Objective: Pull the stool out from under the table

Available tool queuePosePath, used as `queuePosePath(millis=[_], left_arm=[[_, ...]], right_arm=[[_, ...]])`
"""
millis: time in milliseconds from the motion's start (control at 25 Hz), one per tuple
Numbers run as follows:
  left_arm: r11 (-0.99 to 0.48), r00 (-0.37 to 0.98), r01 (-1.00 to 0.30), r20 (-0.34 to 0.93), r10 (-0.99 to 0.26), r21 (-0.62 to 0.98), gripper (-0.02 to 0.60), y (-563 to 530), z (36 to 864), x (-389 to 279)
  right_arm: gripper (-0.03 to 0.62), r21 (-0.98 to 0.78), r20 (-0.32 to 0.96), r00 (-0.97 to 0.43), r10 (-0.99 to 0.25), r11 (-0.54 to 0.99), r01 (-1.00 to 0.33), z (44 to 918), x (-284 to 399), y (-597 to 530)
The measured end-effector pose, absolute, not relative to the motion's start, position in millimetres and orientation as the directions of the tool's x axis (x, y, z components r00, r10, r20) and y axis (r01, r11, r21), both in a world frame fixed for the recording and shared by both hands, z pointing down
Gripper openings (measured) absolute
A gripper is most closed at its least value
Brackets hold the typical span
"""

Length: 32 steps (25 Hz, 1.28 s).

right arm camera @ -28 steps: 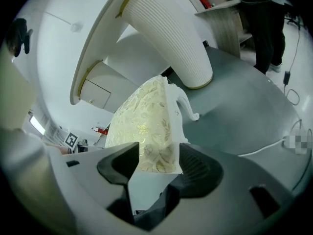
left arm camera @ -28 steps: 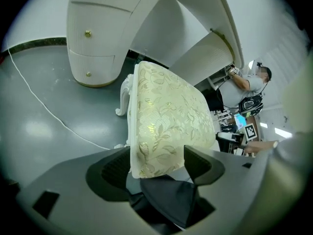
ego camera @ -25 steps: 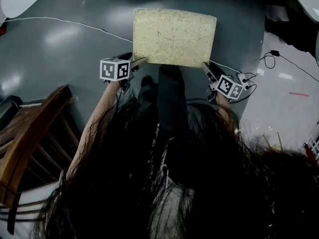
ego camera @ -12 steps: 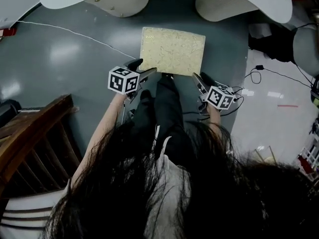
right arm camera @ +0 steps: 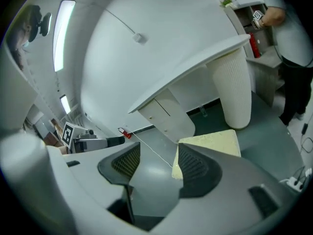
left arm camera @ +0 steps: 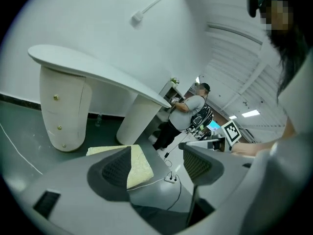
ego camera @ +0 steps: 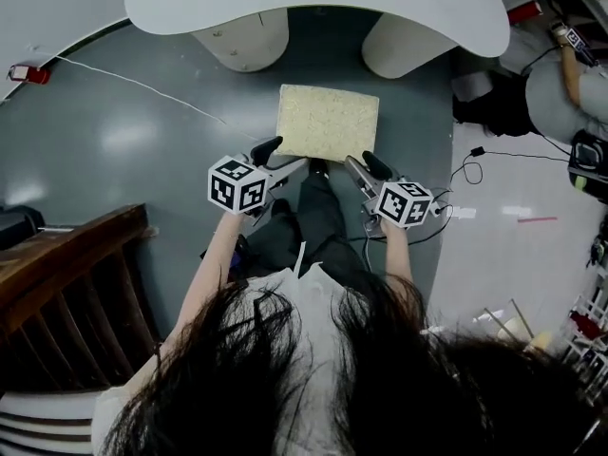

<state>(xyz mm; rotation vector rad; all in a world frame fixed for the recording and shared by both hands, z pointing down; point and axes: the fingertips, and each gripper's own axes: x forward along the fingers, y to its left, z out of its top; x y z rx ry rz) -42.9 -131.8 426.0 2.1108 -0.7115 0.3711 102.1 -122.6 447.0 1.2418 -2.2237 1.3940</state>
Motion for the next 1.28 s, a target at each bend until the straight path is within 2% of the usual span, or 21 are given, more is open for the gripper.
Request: queuePosePath(millis=[120,400,640,800,1280], left_arm=[[-0.529,0.812,-0.583,0.465,-0.352,0.617,0.341,-114.2,390.6,-43.4],[-0.655,0.848,-0.525,0.4,-0.347,0.544,0.306,-73.9,329.2,-50.5],[-0.715,0.863,-0.496,0.374,-0.341,0.492,0.184,-38.6,307.9,-63.8],[-0.708,0.866,-0.495,0.355,-0.352,0.504,0.129,-16.6,302.0,-72.7],[-0.709,0.86,-0.51,0.306,-0.409,0.486,0.109,13.8,275.5,-47.1]], right_arm=[[0.241,-0.614,0.557,-0.612,-0.561,0.217,-0.759,412.4,87.1,-108.8],[0.159,-0.574,0.498,-0.588,-0.637,0.266,-0.774,351.6,59.1,-78.6],[0.121,-0.533,0.457,-0.589,-0.667,0.324,-0.782,316.9,37.0,-53.2],[0.098,-0.513,0.457,-0.609,-0.648,0.368,-0.776,307.9,24.5,-28.0],[0.077,-0.468,0.457,-0.662,-0.594,0.472,-0.747,284.4,33.9,8.6]])
